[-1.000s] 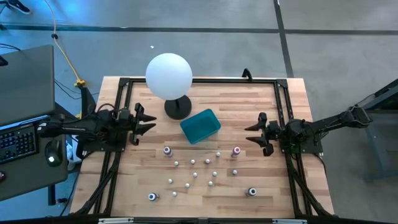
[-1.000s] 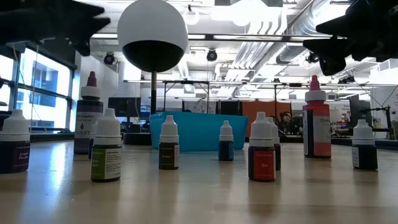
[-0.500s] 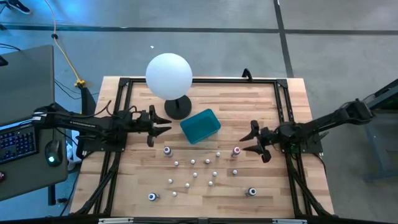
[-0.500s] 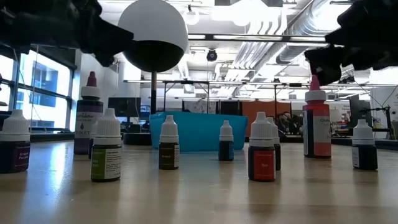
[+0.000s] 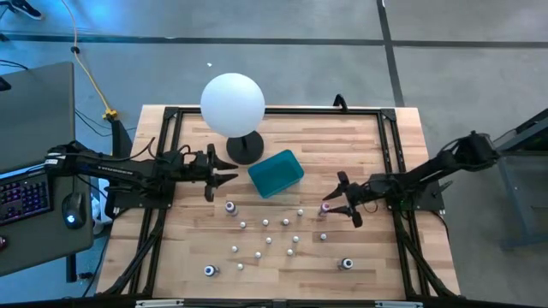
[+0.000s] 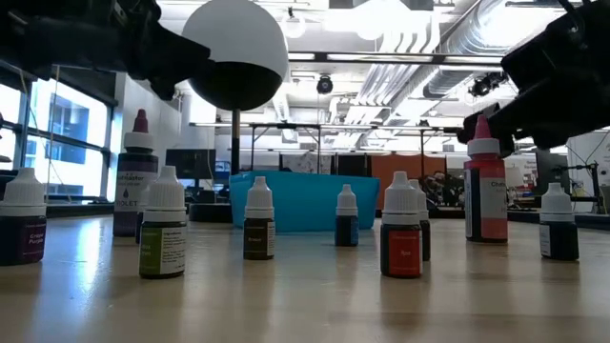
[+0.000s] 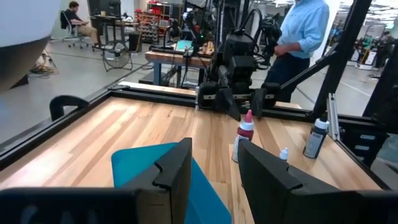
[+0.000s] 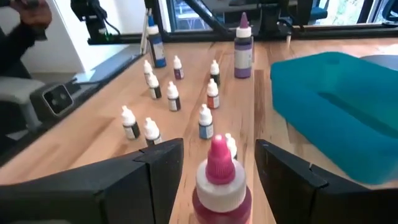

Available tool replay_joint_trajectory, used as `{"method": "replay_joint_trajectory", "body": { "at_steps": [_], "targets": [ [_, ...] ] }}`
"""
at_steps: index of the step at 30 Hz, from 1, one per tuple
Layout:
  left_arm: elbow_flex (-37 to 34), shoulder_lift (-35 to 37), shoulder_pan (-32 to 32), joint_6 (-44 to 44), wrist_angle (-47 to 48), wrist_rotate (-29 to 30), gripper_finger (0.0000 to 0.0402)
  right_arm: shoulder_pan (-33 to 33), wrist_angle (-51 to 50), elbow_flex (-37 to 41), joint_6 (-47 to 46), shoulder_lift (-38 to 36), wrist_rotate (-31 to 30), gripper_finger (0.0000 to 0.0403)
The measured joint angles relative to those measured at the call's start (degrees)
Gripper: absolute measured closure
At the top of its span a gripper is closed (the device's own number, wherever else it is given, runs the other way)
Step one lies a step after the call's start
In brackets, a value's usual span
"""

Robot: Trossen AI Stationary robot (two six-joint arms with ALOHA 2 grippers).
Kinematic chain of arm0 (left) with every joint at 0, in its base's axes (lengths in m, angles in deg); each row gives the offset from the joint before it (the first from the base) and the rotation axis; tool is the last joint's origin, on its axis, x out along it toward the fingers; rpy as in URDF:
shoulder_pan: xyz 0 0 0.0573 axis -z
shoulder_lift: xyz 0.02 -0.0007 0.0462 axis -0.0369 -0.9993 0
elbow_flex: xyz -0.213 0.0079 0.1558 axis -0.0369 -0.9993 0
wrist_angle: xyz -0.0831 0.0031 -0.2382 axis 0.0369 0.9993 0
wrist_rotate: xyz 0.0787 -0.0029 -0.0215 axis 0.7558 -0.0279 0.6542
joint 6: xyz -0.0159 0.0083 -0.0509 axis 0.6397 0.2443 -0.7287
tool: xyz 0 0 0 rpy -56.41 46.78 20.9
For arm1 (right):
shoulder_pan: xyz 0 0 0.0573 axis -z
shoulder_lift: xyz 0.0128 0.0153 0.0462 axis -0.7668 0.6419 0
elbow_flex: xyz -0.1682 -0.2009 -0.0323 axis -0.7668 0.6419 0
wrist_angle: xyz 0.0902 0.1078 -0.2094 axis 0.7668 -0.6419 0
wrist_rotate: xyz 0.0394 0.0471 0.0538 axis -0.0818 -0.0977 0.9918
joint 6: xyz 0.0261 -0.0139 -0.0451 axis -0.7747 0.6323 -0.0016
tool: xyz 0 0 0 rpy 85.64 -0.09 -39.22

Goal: Pick & Place food coloring
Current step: Put the large pink food coloring bottle into the bin

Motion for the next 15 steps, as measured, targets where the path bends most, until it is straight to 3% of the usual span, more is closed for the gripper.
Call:
{"method": "replay_joint_trajectory", "body": {
  "at_steps": [4,12,15],
  "targets": [
    [0.0,0.0,0.0,0.0,0.0,1.1,0.0273,0.0,0.2,0.0,-0.5,3.2,-1.5,0.0216],
    [0.0,0.0,0.0,0.0,0.0,1.2,0.0273,0.0,1.3,-1.4,0.0,7.0,-1.8,0.0292],
    [0.0,0.0,0.0,0.0,0.1,1.3,0.0273,0.0,1.2,-2.4,1.1,8.1,-1.7,0.0293]
  ]
}}
